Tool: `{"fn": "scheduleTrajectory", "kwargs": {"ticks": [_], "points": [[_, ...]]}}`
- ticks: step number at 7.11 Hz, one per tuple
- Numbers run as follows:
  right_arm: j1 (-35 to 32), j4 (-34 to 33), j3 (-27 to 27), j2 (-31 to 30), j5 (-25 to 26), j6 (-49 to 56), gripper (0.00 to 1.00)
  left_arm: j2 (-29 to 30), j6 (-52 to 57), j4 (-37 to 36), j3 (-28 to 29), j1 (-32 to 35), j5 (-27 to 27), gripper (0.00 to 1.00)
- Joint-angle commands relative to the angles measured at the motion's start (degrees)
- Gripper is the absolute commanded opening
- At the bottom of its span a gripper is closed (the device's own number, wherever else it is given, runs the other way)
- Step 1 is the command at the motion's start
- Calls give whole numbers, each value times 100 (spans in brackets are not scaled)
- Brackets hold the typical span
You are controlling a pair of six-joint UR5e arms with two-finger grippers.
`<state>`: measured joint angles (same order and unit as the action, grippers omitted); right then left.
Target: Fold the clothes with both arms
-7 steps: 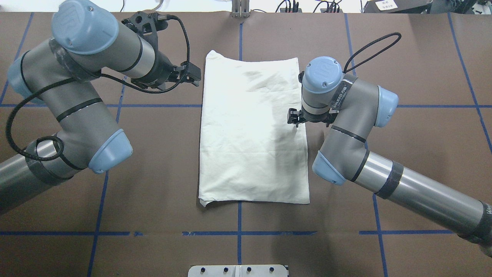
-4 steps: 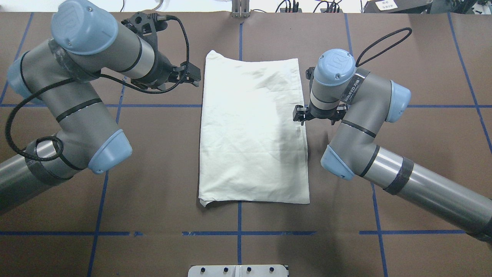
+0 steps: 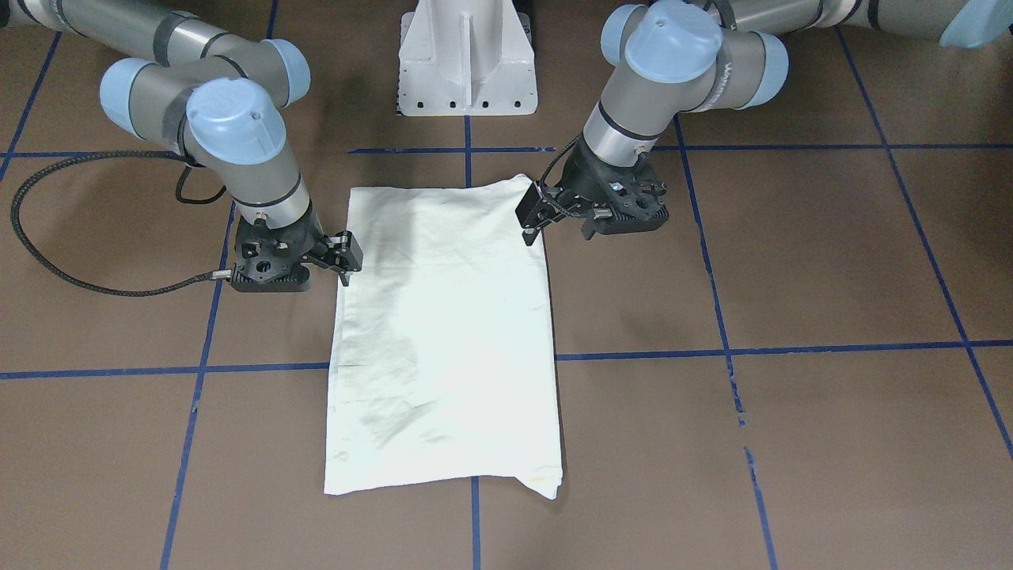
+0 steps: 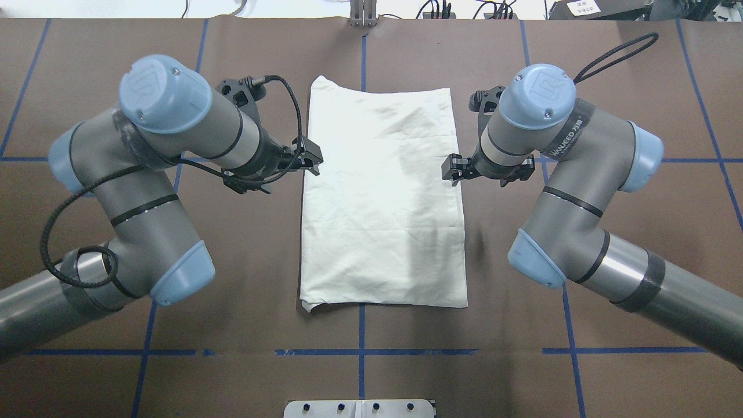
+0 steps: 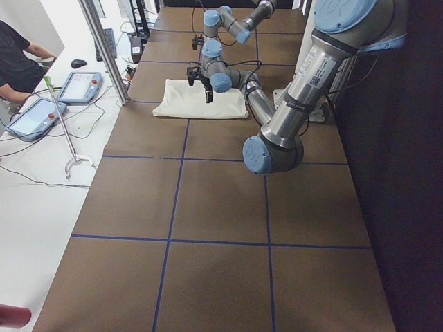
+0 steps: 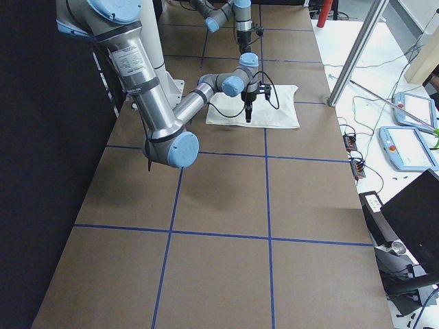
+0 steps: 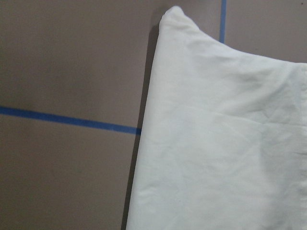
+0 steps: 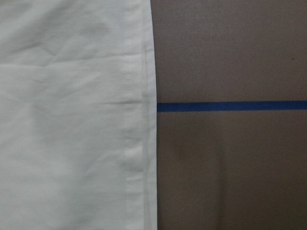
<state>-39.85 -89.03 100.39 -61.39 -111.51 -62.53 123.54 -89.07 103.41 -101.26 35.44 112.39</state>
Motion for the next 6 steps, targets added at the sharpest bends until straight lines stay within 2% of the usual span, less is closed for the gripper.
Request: {"fn": "scheduleTrajectory", "kwargs": {"ticks": [1,3,6], "points": [[13,8,454,-145,-142,-468,100,-188,-1224,-67,1,-983,-1004,95],[30,8,542,-127,-151,-488,100,-321,-1752,-84,-8,-1441,-1280,89],[30,8,543,-83,-213,-488,100,-339,-1912,-84,-17,-1733,-1307,83]]}}
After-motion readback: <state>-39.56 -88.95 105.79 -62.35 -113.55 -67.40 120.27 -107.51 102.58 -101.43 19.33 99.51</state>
